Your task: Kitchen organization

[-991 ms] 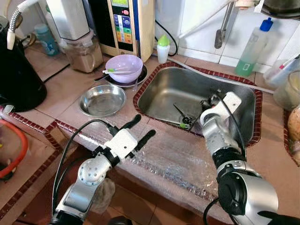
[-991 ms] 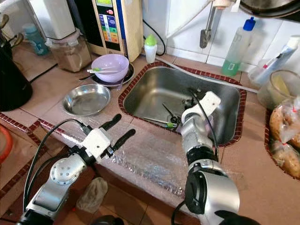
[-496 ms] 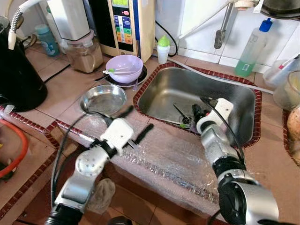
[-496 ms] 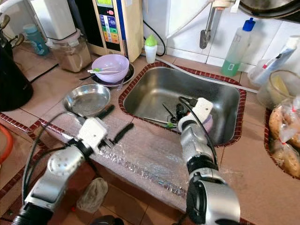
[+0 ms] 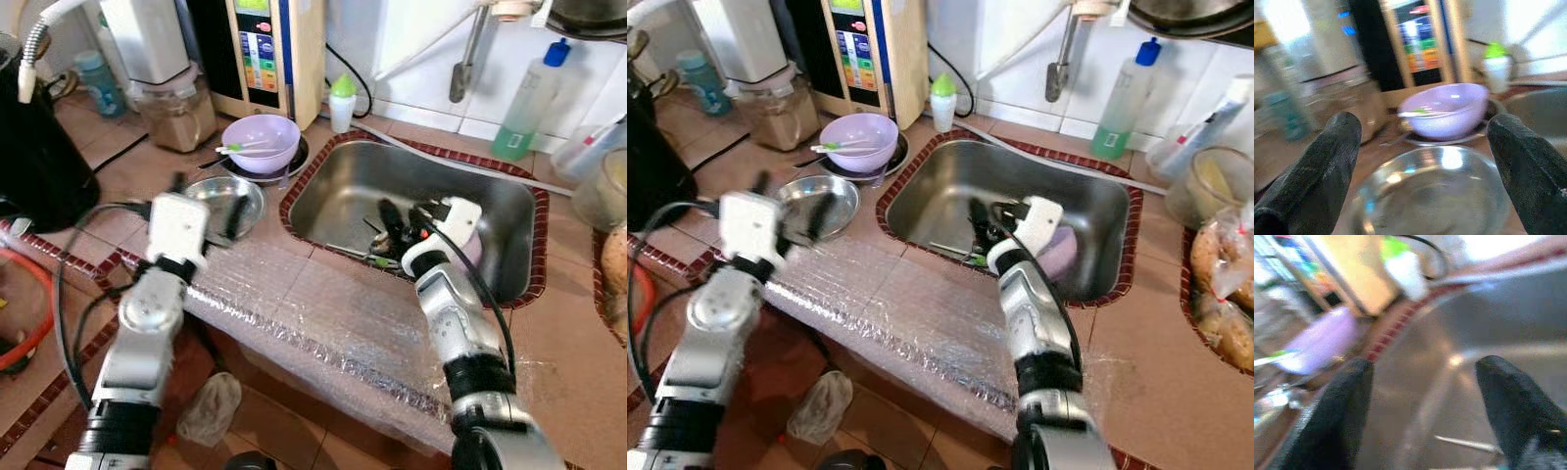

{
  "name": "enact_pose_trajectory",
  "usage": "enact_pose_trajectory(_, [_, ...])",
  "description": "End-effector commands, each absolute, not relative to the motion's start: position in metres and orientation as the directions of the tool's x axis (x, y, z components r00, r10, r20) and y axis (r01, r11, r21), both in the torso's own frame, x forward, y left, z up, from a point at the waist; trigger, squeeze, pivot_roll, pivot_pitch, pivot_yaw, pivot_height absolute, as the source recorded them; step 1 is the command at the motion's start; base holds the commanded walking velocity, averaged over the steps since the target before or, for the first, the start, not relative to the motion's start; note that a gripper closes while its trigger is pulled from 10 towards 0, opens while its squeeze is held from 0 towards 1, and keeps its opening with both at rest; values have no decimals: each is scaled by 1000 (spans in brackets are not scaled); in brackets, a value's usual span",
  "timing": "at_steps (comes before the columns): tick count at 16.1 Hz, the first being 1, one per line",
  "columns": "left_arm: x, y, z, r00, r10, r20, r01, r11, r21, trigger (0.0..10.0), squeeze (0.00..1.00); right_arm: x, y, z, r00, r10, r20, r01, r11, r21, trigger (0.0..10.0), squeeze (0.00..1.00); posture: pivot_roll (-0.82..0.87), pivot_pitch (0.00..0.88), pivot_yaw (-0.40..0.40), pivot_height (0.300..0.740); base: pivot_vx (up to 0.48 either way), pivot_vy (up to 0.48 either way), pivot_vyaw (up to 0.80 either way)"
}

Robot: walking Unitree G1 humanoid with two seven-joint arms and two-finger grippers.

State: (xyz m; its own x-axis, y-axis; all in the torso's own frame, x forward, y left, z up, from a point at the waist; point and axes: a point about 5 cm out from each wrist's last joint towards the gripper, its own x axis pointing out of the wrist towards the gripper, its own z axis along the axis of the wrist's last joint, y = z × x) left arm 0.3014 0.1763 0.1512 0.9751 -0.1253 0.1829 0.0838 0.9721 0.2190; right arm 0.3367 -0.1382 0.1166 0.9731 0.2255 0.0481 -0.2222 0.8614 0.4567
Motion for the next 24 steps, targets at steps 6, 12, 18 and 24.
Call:
enact_pose_trajectory(6, [314,224,136,984,174,20,-173,984,-38,10000,318,299,-101,146,813,565,138,-569,723,392,10000,820,5,14,50,740,0,0,0])
enact_pose_trajectory(12, [336,230,124,970,167,-178,-208,948,-241,10000,0,276,-83,160,709,690,146,-696,649,308,10000,0,-14,20,57,740,0,0,0])
enact_pose_trajectory(18, [357,213,118,956,35,-291,-138,930,-340,10000,0,264,-83,160,693,711,116,-708,641,298,10000,0,-35,29,76,740,0,0,0])
enact_pose_trajectory(24, [358,204,103,925,-14,-379,-134,923,-360,0,0,259,-81,159,665,741,93,-735,627,257,10000,0,-44,22,84,740,0,0,0])
